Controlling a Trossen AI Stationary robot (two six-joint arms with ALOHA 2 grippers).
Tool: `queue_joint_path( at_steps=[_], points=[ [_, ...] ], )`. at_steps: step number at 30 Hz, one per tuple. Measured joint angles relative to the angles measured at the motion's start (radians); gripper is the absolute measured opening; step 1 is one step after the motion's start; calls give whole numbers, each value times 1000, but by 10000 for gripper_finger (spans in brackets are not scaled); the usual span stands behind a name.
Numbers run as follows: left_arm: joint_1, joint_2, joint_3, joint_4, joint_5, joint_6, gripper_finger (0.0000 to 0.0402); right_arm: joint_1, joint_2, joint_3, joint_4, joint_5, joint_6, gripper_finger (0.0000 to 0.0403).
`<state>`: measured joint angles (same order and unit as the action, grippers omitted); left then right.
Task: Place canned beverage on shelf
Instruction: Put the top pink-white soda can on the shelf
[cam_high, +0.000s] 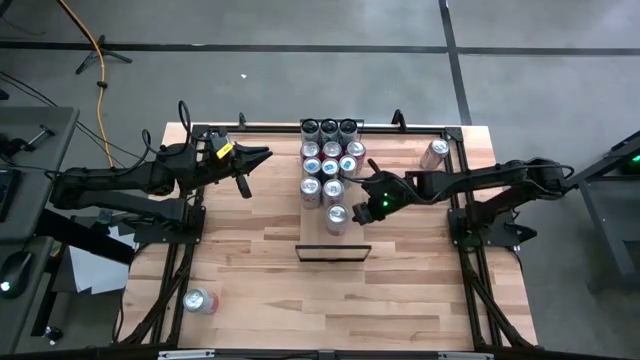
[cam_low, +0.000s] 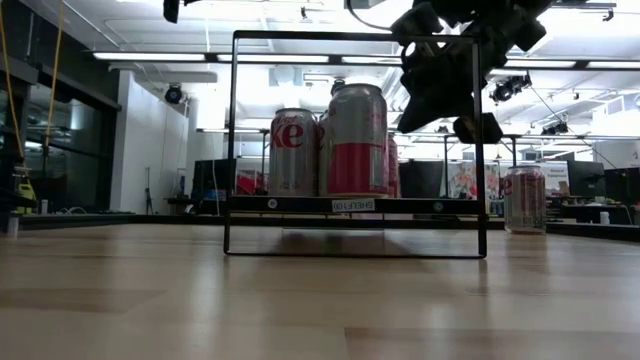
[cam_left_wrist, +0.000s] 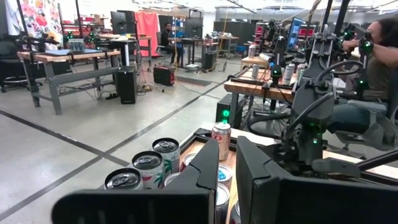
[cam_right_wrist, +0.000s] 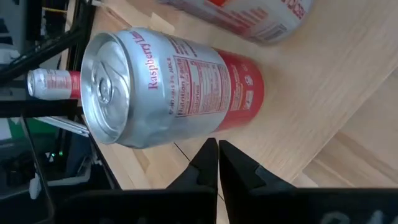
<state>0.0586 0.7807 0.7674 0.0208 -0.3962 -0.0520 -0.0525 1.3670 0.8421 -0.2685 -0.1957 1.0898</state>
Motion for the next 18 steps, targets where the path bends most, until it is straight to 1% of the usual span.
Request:
queue_joint_path(
  at_steps=[8, 12, 18],
  points=[
    [0, 0, 0, 0, 0, 0, 3, 0, 16, 0, 42, 38, 36, 0],
    [0, 0, 0, 0, 0, 1, 3, 4, 58, 0, 117, 20, 44, 0],
    [0, 0, 0, 0, 0, 0, 3, 21, 127, -1, 251, 23, 60, 0]
  ],
)
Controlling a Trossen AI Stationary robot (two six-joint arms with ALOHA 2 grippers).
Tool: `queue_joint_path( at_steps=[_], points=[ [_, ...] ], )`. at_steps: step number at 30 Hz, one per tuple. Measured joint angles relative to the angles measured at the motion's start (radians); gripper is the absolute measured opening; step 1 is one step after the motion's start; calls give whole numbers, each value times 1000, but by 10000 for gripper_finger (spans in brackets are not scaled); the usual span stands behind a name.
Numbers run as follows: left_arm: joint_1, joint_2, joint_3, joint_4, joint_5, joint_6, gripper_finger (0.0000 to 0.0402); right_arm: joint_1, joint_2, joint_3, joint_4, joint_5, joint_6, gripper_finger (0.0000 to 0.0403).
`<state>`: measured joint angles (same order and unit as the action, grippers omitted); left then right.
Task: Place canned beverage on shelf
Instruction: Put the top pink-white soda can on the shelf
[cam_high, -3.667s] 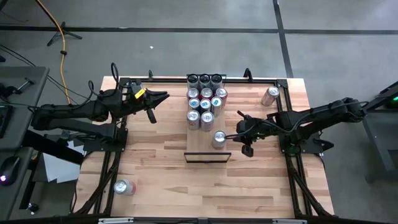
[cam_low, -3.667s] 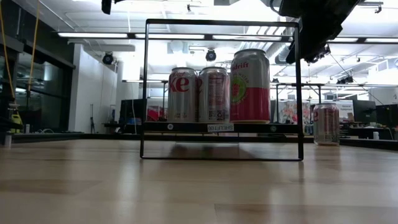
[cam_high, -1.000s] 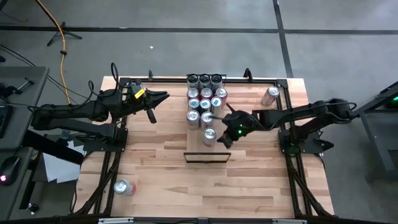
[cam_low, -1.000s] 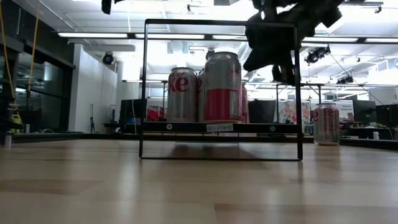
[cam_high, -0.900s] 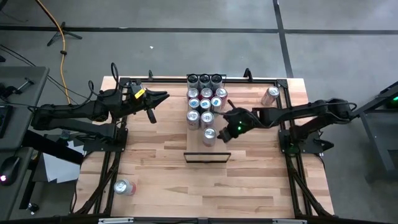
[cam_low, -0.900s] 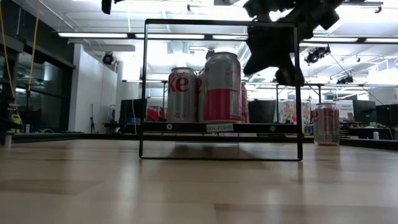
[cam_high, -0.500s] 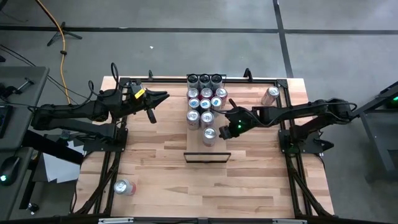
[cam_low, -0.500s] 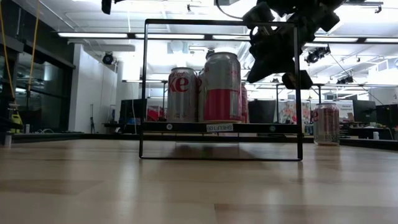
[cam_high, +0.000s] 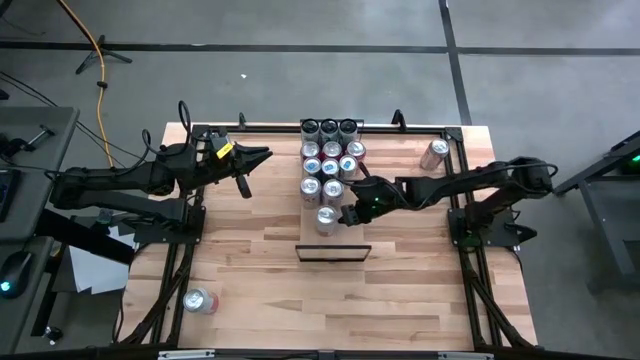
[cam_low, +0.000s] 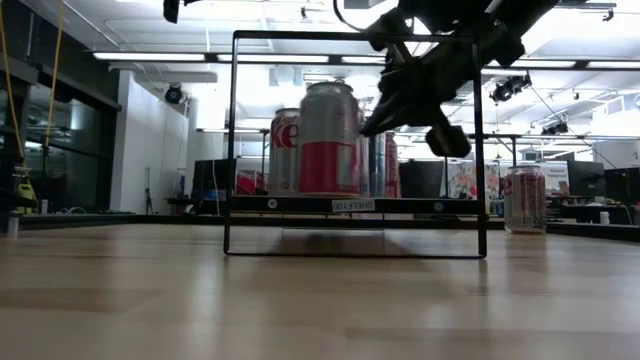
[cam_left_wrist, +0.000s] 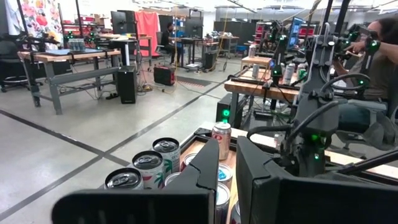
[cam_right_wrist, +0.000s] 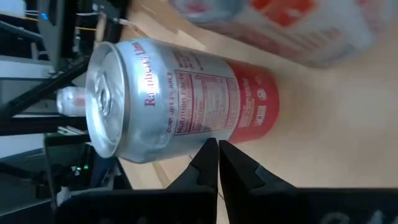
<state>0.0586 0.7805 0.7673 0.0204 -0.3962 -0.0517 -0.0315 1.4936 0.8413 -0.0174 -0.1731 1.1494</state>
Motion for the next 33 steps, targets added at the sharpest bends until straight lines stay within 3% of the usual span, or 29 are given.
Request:
queue_joint_path(
  at_steps=[8, 33],
  points=[
    [0, 0, 0, 0, 0, 1, 3, 2, 34, 0, 110, 50, 23, 0],
    [0, 0, 0, 0, 0, 2, 3, 36, 34, 0, 159, 113, 104, 0]
  ],
)
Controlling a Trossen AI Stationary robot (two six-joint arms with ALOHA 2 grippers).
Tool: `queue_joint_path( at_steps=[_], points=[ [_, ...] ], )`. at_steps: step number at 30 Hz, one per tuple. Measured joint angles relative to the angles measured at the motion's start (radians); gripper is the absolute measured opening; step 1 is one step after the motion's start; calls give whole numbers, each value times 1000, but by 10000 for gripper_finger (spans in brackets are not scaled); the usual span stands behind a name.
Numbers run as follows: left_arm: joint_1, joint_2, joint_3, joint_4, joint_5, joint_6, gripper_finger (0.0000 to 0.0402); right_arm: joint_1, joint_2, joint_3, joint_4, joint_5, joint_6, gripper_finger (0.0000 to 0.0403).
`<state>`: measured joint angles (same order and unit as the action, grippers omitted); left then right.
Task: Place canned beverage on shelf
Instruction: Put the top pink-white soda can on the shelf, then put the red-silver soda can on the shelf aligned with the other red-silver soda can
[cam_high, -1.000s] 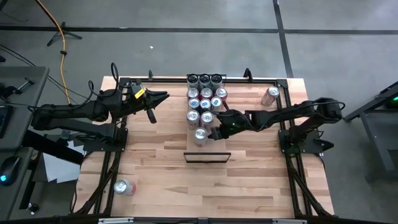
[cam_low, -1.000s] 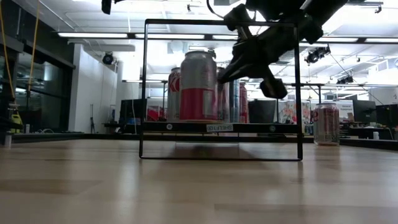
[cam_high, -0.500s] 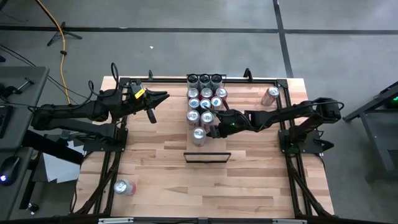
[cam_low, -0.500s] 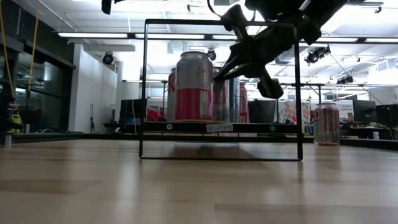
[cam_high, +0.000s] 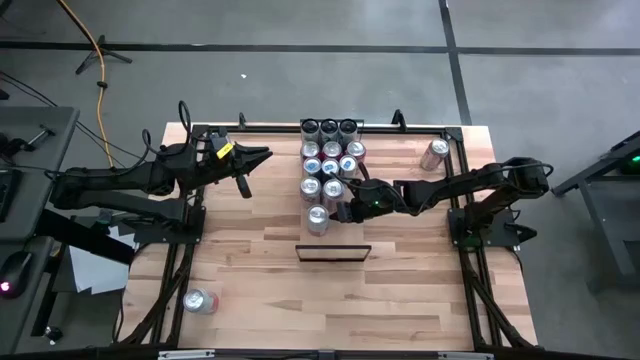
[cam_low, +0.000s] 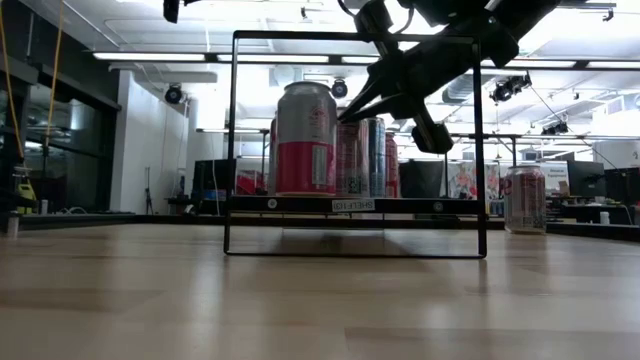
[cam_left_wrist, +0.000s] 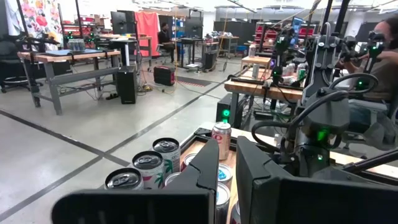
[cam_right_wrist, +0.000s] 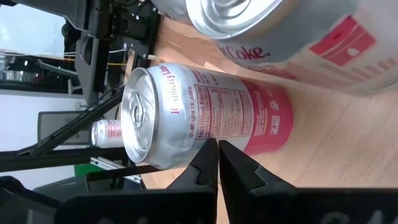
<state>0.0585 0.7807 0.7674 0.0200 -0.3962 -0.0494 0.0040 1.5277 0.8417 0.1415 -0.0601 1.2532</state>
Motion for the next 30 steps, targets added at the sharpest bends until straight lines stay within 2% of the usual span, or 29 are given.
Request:
queue_joint_path(
  at_steps=[6, 13, 20, 25, 30],
  points=[
    [0, 0, 0, 0, 0, 0, 3, 3, 0, 0, 12, 0, 23, 0],
    [0, 0, 0, 0, 0, 0, 3, 3, 43, 0, 116, -12, 56, 0],
    [0, 0, 0, 0, 0, 0, 3, -5, 27, 0, 110, 3, 26, 0],
    [0, 0, 0, 0, 0, 0, 3, -26, -77, 0, -20, -49, -136, 0],
    [0, 0, 0, 0, 0, 1, 3, -61, -302, 1, -228, 28, -338, 0]
  ],
)
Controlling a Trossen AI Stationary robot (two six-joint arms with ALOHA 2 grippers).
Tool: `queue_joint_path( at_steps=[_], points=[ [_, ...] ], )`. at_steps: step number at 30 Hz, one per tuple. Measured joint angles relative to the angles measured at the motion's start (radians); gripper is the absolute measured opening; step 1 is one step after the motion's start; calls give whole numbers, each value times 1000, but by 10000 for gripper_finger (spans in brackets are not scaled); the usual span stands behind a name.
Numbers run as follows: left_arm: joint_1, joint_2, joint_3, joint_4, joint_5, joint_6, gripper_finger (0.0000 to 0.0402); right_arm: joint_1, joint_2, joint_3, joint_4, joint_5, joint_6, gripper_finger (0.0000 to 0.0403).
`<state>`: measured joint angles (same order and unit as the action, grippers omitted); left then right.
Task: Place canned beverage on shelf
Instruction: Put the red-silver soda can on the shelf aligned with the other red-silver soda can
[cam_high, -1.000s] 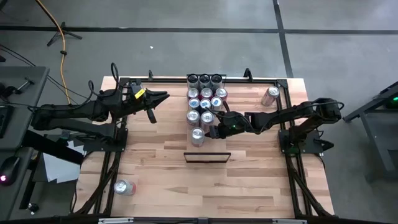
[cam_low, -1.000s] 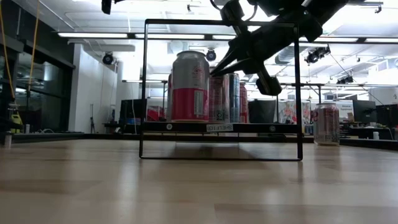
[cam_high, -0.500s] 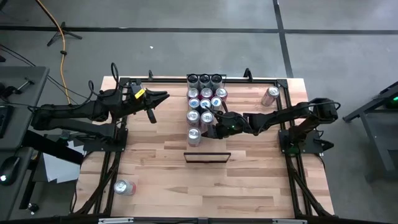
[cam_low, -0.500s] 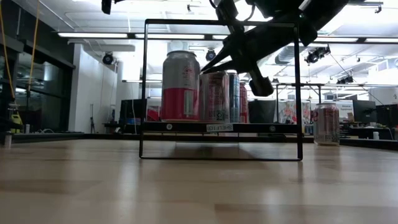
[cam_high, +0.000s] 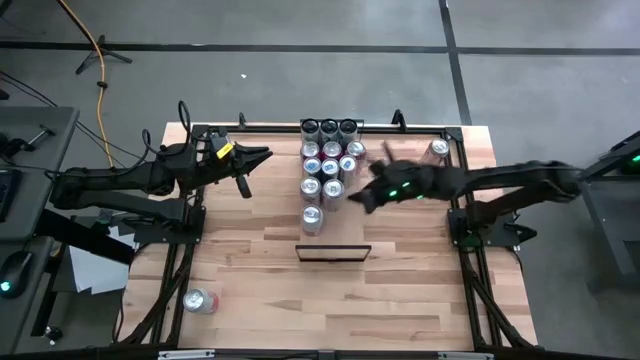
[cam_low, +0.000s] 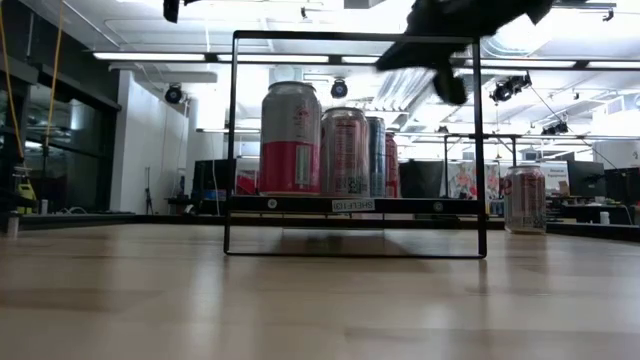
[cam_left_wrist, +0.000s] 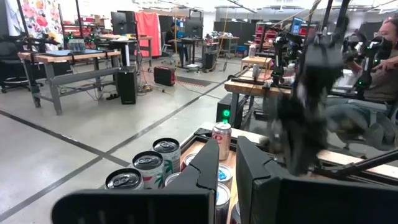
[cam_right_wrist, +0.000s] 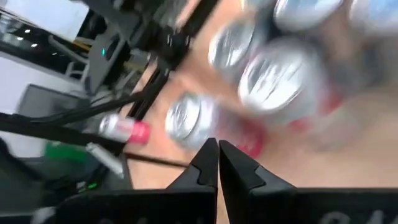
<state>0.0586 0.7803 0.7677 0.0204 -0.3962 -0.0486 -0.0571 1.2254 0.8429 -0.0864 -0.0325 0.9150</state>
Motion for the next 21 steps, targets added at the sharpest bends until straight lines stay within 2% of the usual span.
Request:
queue_joint_path(
  at_steps=[5, 9, 13, 16, 19, 21],
  points=[
    [0, 0, 0, 0, 0, 0, 3, -15, -230, 0, -167, 118, -246, 0],
    [0, 0, 0, 0, 0, 0, 3, -15, -339, 0, -198, 226, -394, 0],
    [0, 0, 0, 0, 0, -1, 3, -16, -382, 0, -184, 310, -586, 0],
    [0, 0, 0, 0, 0, -1, 3, -19, -384, 0, -188, 335, -683, 4],
    [0, 0, 0, 0, 0, -1, 3, -39, -382, 0, -224, 368, -667, 29],
    [0, 0, 0, 0, 0, -1, 3, -68, -381, 0, -264, 404, -619, 62]
  ],
)
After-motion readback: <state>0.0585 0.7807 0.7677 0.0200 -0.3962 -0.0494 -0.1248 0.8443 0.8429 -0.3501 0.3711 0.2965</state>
